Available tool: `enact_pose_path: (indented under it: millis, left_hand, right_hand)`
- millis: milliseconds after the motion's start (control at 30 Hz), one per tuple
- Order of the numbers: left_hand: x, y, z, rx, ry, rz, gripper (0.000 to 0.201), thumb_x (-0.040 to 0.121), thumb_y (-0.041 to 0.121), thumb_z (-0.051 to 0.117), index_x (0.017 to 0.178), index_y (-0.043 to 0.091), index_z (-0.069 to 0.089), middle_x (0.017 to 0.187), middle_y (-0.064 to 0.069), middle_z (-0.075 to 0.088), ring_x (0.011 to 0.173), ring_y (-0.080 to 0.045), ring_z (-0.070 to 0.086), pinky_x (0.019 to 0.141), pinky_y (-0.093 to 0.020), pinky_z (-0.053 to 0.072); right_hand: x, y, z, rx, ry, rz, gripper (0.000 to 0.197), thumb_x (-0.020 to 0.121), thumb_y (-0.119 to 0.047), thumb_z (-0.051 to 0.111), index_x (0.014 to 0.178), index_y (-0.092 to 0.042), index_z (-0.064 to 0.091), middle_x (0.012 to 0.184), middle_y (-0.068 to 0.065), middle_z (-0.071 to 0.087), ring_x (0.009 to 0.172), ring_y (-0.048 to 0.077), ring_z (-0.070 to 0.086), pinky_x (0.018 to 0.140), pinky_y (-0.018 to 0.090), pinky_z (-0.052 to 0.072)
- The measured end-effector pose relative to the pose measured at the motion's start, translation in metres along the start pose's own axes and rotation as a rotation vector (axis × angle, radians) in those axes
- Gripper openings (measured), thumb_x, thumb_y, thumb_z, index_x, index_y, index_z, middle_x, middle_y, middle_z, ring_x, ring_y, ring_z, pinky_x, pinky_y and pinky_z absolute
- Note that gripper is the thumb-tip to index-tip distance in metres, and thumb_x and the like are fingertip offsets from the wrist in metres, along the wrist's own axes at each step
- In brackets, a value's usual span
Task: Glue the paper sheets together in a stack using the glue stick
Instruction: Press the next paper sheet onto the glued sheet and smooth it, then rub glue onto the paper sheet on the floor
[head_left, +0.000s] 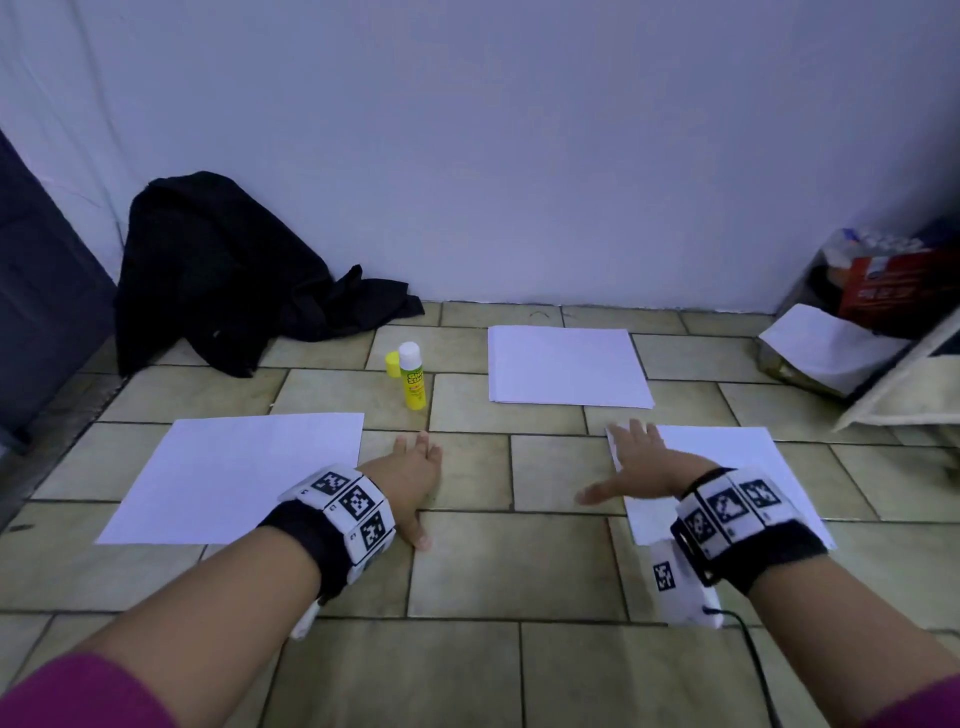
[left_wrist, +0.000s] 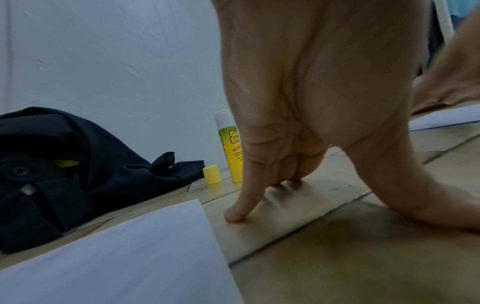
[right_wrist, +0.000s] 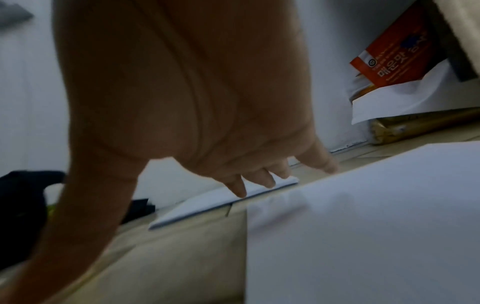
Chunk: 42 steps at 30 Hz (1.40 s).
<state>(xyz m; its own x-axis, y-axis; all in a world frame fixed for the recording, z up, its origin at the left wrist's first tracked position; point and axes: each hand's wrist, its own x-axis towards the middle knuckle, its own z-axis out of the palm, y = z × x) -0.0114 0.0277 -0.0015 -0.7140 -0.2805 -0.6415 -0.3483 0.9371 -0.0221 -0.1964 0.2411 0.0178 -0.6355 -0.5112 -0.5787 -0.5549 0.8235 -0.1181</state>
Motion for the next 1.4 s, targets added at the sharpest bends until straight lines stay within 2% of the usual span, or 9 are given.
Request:
enact_pose_path:
  millis: [100,433,633,767,867,967,1067,1267,1400]
  left_hand:
    - [0.000,0.001,0.002,-0.005,0.002,-0.013,0.127,0.074,0.039,0.080,0.149,0.002,-0.016,0.156,-0.018,-0.023,0.144,-0.041,-0.012,0.117,-0.053,0.017]
    - [-0.016,0.002,0.005,-0.077,0.079,-0.002,0.117,0.080,0.036,0.075,0.151,0.006,-0.013,0.158,-0.014,-0.019,0.147,-0.033,-0.011,0.120,-0.044,0.013]
    - [-0.037,-0.016,0.020,-0.214,0.271,0.043,0.097,0.083,0.046,0.068,0.153,0.012,0.011,0.162,-0.004,-0.001,0.149,-0.019,-0.003,0.119,-0.037,0.018]
    - [-0.051,-0.055,0.031,-0.359,0.437,-0.151,0.099,0.085,0.056,0.060,0.154,0.012,0.004,0.162,-0.002,-0.004,0.148,-0.017,-0.009,0.120,-0.038,0.013]
    - [-0.060,-0.086,0.040,-0.371,0.394,-0.337,0.105,0.083,0.062,0.059,0.152,0.005,0.005,0.161,-0.009,0.003,0.148,-0.026,-0.004,0.117,-0.042,0.019]
    - [-0.064,-0.102,0.054,-0.389,0.322,-0.373,0.097,0.085,0.060,0.058,0.151,0.006,0.012,0.157,-0.007,0.019,0.145,-0.023,0.017,0.114,-0.034,0.026]
    - [-0.071,-0.101,0.056,-0.406,0.310,-0.345,0.087,0.091,0.055,0.052,0.152,0.008,0.011,0.159,-0.006,0.018,0.145,-0.020,0.020,0.113,-0.028,0.024]
    - [-0.074,-0.108,0.051,-0.294,0.446,-0.467,0.035,0.099,0.029,0.044,0.130,0.016,0.049,0.117,-0.004,0.061,0.104,-0.022,0.058,0.082,-0.029,0.047]
    - [-0.081,-0.099,0.031,-0.213,0.604,-0.573,0.024,0.091,0.009,0.048,0.112,0.010,0.059,0.079,-0.003,0.062,0.068,-0.023,0.059,0.053,-0.025,0.038]
  right_hand:
    - [-0.029,-0.001,0.023,-0.121,-0.100,0.022,0.140,0.064,-0.069,0.071,0.147,-0.008,-0.024,0.154,0.012,-0.031,0.143,0.033,-0.025,0.114,0.059,0.005]
    - [-0.039,-0.007,0.042,-0.192,-0.088,0.048,0.156,0.053,-0.061,0.083,0.143,-0.006,-0.032,0.151,0.012,-0.037,0.143,0.030,-0.026,0.117,0.056,0.003]
    - [-0.042,-0.007,0.041,-0.168,-0.098,0.039,0.153,0.056,-0.058,0.083,0.143,-0.006,-0.032,0.151,0.011,-0.037,0.142,0.029,-0.028,0.117,0.056,0.000]
    - [-0.042,-0.007,0.041,-0.162,-0.096,0.040,0.153,0.057,-0.058,0.083,0.142,-0.007,-0.033,0.150,0.011,-0.038,0.142,0.028,-0.028,0.117,0.056,-0.001]
    - [-0.042,-0.006,0.041,-0.165,-0.100,0.044,0.152,0.057,-0.058,0.082,0.142,-0.007,-0.033,0.150,0.011,-0.039,0.142,0.028,-0.029,0.117,0.056,-0.001]
    - [-0.042,-0.006,0.042,-0.172,-0.087,0.044,0.153,0.055,-0.060,0.082,0.142,-0.007,-0.032,0.150,0.010,-0.038,0.142,0.028,-0.028,0.117,0.056,-0.001]
    - [-0.041,-0.005,0.043,-0.177,-0.074,0.037,0.154,0.055,-0.061,0.082,0.143,-0.007,-0.033,0.150,0.010,-0.038,0.142,0.028,-0.027,0.117,0.055,0.000]
    - [-0.041,-0.004,0.043,-0.174,-0.062,0.027,0.153,0.055,-0.062,0.081,0.143,-0.008,-0.032,0.151,0.009,-0.038,0.142,0.026,-0.028,0.117,0.055,0.000]
    - [-0.042,-0.003,0.044,-0.167,-0.049,0.019,0.153,0.055,-0.062,0.081,0.143,-0.009,-0.032,0.151,0.009,-0.037,0.142,0.027,-0.028,0.117,0.055,-0.001]
